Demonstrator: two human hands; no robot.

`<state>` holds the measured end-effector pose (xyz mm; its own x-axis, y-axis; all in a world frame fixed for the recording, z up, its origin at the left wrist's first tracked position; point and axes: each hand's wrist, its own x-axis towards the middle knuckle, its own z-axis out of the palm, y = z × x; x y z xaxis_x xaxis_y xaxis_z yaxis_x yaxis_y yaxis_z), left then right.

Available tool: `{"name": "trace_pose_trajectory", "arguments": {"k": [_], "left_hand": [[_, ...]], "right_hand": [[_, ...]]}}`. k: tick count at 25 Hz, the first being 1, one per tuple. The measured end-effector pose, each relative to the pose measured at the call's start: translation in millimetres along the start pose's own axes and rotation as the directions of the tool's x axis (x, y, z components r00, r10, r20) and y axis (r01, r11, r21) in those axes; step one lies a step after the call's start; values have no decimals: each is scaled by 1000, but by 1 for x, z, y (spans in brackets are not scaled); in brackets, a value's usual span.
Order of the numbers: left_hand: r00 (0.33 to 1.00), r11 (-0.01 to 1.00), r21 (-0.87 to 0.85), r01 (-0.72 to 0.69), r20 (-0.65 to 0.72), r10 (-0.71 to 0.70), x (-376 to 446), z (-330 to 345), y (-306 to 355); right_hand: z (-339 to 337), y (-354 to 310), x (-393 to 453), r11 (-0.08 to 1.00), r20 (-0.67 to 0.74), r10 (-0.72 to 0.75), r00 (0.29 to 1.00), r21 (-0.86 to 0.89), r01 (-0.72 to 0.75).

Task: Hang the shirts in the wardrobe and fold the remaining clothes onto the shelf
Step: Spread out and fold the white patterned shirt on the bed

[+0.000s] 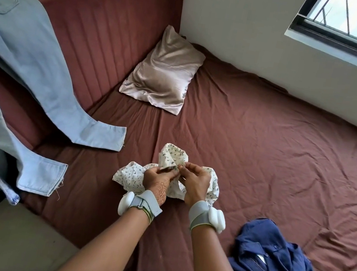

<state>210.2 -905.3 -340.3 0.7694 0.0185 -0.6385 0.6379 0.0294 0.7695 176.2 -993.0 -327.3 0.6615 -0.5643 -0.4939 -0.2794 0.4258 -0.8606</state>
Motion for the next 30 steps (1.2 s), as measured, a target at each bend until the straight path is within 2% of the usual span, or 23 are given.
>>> {"name": "trace_pose_trajectory", "arguments": {"k": [4, 7, 9, 11, 13, 15, 17, 20, 22, 27, 30], "left_hand": [[996, 996, 34, 86, 30, -88, 2, 2, -1], [996, 987, 134, 88, -31, -84, -8, 11, 12], [998, 988, 145, 45, -38, -40, -6, 15, 17], [998, 995, 92, 32, 48, -36, -7, 16, 22], [992, 998, 56, 22, 119, -29, -12, 16, 25], [988, 999, 40, 5, 153, -11, -15, 15, 27], [987, 999, 51, -1, 161, -7, -15, 16, 31], [985, 995, 89, 32, 164, -46, -13, 16, 38], [983, 994, 95, 59, 165, -75, -13, 18, 40], [967, 978, 67, 196, 155, -204, -8, 19, 42], [960, 972, 64, 227, 151, -234, -6, 16, 44]], "right_hand": [[-4, 5, -2, 999, -20, -17, 1000, -28, 17], [-6, 2, -7, 988, 3, -129, 992, -90, 129], [-8, 0, -6, 902, 38, -305, 952, -310, 301], [-11, -1, -3, 733, 119, -452, 884, -516, 444], [-17, -2, -2, 623, 171, -524, 834, -591, 512], [-20, -4, -2, 588, 191, -541, 819, -610, 531], [-22, -4, -1, 608, 169, -537, 826, -601, 519], [-23, -3, 2, 712, 104, -468, 878, -544, 444], [-22, -4, 4, 743, 94, -449, 889, -513, 430], [-22, -3, 6, 798, 114, -405, 907, -441, 412], [-23, -2, 6, 812, 197, -364, 910, -411, 414]]}}
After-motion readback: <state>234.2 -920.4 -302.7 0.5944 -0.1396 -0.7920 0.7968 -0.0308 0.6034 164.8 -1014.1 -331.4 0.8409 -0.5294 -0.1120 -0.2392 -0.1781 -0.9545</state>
